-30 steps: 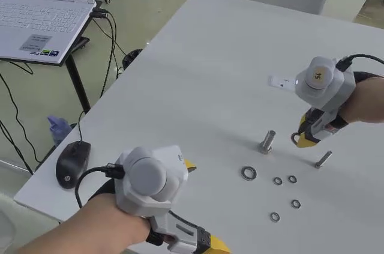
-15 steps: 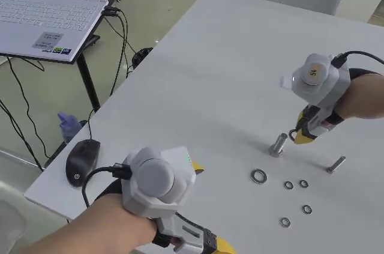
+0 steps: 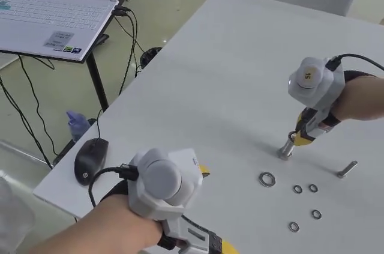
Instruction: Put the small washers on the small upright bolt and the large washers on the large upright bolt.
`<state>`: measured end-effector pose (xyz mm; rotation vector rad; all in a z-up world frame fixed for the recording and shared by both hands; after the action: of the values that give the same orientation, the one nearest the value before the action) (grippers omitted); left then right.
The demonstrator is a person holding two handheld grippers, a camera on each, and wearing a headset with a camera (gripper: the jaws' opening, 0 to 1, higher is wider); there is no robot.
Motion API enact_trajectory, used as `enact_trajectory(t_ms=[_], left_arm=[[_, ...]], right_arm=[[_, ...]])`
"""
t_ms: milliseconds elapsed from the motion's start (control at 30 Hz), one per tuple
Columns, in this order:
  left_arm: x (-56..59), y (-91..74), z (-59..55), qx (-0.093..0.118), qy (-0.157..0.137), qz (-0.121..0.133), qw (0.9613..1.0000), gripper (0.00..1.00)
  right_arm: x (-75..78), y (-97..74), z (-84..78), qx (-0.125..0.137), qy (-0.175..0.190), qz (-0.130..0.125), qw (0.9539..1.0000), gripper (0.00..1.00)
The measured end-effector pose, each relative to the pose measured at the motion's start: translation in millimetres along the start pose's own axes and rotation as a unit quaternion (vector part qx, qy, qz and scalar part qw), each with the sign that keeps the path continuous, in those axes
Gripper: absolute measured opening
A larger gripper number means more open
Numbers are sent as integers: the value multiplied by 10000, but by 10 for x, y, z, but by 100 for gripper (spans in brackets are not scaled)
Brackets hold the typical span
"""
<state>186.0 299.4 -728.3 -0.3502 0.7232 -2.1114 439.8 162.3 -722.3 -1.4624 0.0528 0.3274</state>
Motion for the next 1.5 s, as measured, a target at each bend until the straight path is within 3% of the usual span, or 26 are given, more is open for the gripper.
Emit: enact_trajectory(t_ms=[967,1500], left_arm=[[31,-9,-78,-104,-92,-22,9999,83],[-11,-13,-51,60,-169,121,9998,90]], right_arm=[[73,259,21,-214,-63,26,9997,22],[129,483,17,-330,-5,-10,9995,22]])
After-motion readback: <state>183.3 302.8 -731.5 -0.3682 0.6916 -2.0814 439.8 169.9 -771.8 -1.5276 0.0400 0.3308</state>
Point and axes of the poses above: the centre of the closed fingertips' face, and the gripper's own axes: y roughly forward along the fingers, x roughly to its right, z roughly out of its top, the point moved 8 cm from there along -y, roughly backward along the fingers, and after that the axes turned 15 degrees about z, right-handed, at the moved point
